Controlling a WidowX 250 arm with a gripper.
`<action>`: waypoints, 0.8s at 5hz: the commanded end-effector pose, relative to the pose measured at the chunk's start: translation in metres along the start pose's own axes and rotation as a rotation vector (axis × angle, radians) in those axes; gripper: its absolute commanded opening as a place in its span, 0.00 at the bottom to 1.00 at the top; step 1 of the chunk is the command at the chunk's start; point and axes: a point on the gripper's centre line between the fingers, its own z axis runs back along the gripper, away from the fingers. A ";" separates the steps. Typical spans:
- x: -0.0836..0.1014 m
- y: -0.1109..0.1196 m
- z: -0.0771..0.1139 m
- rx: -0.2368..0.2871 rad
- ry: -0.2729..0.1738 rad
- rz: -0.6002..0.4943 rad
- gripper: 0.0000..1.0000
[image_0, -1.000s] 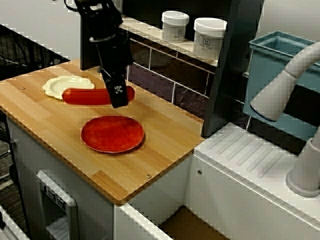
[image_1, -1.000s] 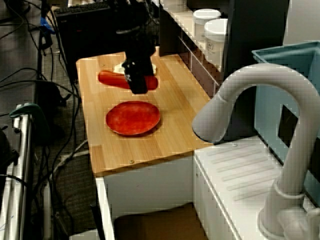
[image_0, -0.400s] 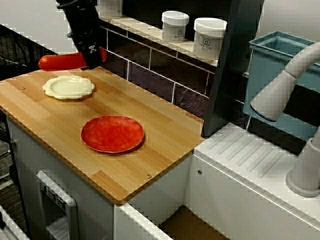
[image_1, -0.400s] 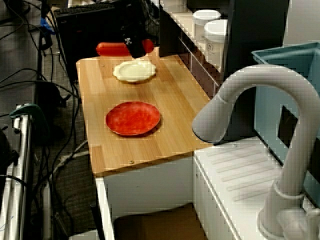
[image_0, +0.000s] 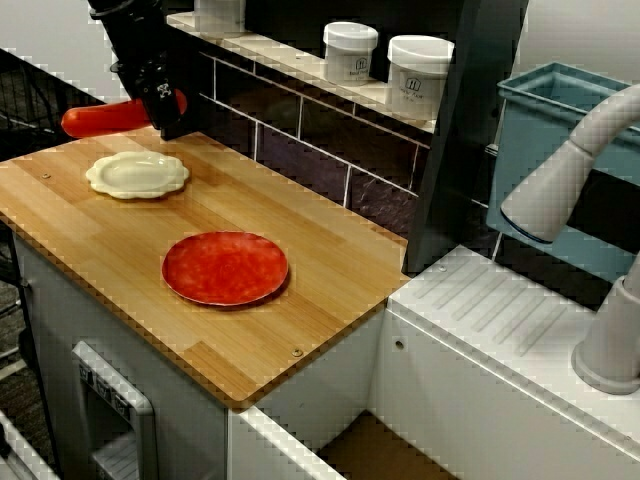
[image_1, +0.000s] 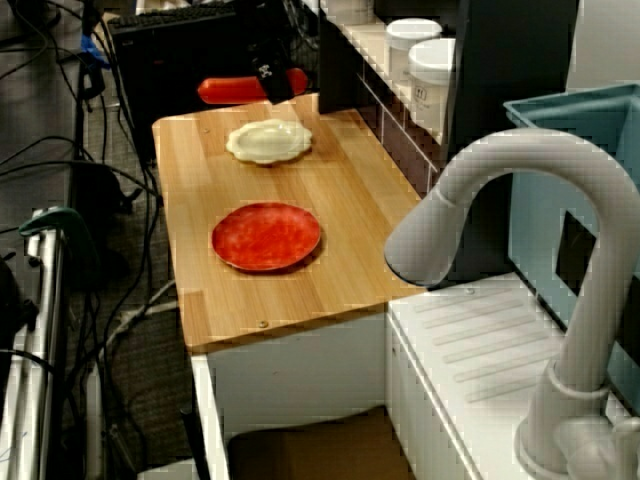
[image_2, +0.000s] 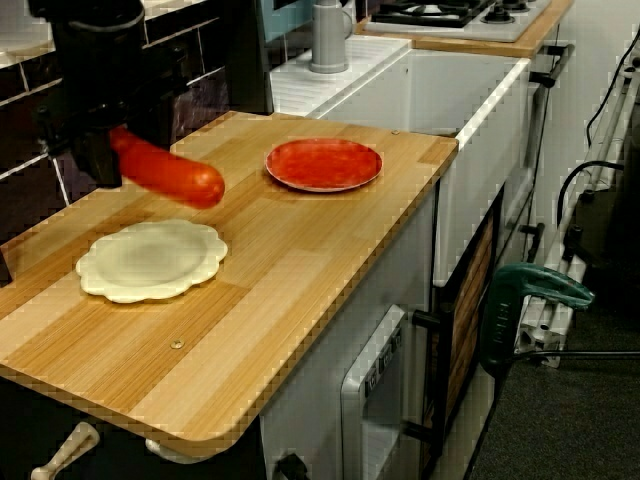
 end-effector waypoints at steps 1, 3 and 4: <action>-0.015 0.008 0.014 0.051 -0.022 -0.015 0.00; -0.038 0.009 -0.005 0.096 -0.021 0.010 0.00; -0.037 0.011 -0.008 0.100 -0.020 0.020 0.00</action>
